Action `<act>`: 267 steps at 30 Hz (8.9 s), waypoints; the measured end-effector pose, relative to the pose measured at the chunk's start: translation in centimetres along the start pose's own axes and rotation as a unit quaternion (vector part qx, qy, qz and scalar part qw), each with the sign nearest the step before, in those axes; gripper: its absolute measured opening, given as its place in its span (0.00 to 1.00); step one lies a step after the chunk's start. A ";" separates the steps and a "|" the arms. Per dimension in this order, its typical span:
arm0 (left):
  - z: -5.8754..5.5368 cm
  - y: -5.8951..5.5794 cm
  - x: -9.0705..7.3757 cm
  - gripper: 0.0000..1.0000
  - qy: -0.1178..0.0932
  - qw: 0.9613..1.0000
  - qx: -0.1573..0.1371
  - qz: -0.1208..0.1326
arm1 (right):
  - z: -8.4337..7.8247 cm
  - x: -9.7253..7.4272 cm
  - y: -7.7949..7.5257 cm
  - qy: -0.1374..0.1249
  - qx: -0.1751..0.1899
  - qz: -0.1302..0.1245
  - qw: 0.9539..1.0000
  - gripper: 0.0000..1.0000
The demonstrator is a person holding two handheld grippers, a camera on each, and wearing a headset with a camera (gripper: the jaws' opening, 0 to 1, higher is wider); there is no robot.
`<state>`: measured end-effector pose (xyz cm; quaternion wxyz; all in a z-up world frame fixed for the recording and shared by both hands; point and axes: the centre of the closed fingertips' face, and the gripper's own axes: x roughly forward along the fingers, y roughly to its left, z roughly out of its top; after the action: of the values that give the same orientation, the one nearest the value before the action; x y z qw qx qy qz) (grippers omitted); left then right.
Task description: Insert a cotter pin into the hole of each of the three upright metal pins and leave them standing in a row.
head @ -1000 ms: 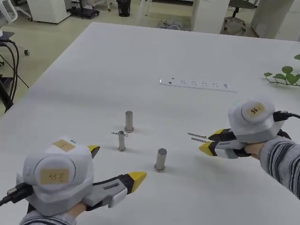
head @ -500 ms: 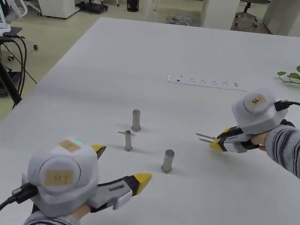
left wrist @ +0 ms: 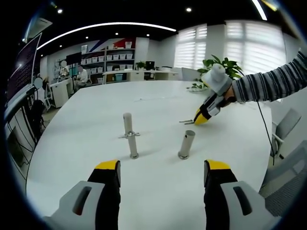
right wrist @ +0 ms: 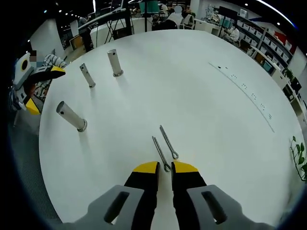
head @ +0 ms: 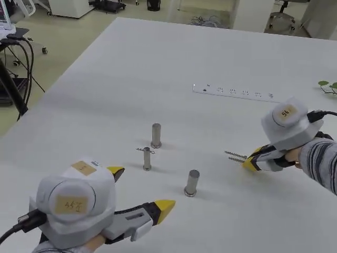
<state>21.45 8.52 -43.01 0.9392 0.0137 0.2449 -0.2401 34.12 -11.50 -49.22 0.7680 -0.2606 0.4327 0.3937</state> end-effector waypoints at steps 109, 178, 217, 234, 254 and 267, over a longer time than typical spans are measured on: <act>0.3 -9.6 -1.8 0.00 0.018 0.973 -0.142 -0.179 | 3.7 -7.6 21.5 -0.150 -0.387 0.085 0.906 0.00; 1.6 -6.9 0.7 0.23 -0.020 0.989 0.067 -0.130 | 2.2 -6.3 15.3 -0.087 -0.287 0.028 0.954 0.00; 0.1 -4.9 7.4 0.24 0.001 0.998 0.016 -0.063 | 2.7 -3.0 11.4 -0.050 -0.264 0.004 0.963 0.00; -0.4 -5.3 9.3 0.18 0.011 0.998 -0.001 -0.061 | 3.3 -3.1 11.8 -0.046 -0.275 0.007 0.960 0.00; -0.5 -5.2 9.6 0.11 0.009 0.998 0.011 -0.055 | 4.9 -3.1 12.8 -0.063 -0.283 0.014 0.957 0.00; -0.5 -5.2 9.7 0.10 0.008 0.999 0.013 -0.046 | 5.9 -2.7 13.4 -0.068 -0.290 0.018 0.954 0.00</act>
<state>26.25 -0.32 -47.53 0.9250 0.0160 0.2494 -0.2861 24.86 -0.76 -44.80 0.6797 -0.4372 0.2514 0.5325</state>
